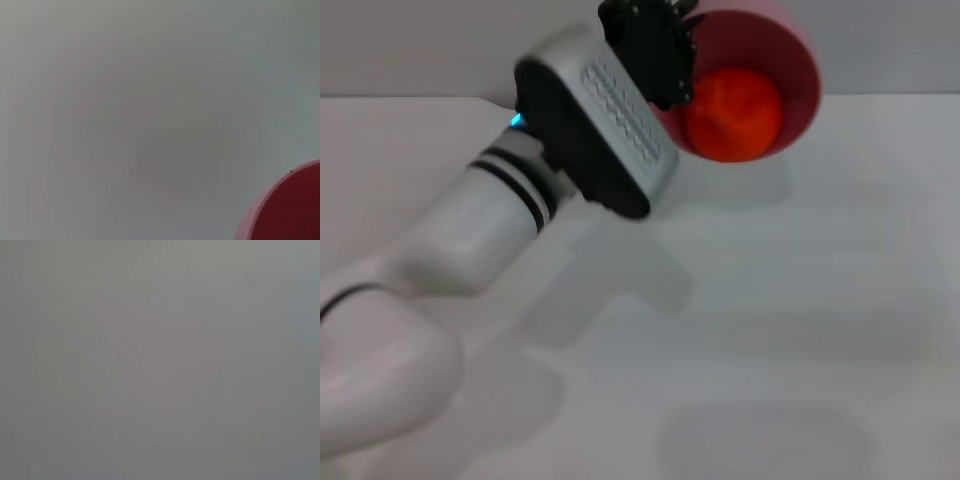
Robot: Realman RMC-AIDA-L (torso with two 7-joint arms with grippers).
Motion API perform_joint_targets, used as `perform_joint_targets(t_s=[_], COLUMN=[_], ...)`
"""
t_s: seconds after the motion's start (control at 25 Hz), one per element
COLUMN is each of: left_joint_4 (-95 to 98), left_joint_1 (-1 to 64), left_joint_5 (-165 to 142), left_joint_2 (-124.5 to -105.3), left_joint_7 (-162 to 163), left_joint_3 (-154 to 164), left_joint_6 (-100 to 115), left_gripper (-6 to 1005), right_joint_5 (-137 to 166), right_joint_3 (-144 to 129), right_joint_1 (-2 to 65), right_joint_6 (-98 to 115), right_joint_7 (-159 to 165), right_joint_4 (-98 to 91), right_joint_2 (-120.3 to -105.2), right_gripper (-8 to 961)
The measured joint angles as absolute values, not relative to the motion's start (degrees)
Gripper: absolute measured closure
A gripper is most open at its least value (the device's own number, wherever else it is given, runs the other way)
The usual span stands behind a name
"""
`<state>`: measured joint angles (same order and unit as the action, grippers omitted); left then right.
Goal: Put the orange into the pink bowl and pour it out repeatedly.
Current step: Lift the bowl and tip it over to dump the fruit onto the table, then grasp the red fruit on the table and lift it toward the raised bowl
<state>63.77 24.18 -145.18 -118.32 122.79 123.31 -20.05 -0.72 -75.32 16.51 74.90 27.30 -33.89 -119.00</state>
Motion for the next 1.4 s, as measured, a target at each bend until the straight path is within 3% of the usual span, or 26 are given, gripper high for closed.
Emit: perform_joint_targets(t_s=[0.6,1.12,1.4], left_joint_4=[56.85,56.94,57.31], left_joint_1=[21.49,20.62,20.84], left_joint_5=[-144.61,-144.63,-145.13], left_joint_2=[-118.52,-118.46,-117.45], left_joint_7=[119.58,115.55,128.31], left_joint_3=[130.88,131.66,131.06], left_joint_6=[-47.71,-51.66,-50.52], left_gripper=[956,956,956], right_joint_5=[-0.78,-0.80,-0.80], right_joint_3=[-77.25,-77.42,-77.43], right_joint_1=[17.76,18.00,18.12], right_joint_6=[76.74,77.34,77.37], right_joint_7=[28.71,28.81,28.82], right_joint_4=[-32.66,-32.48,-32.51], right_joint_2=[-118.96,-119.00,-118.97], right_gripper=[414,413,413])
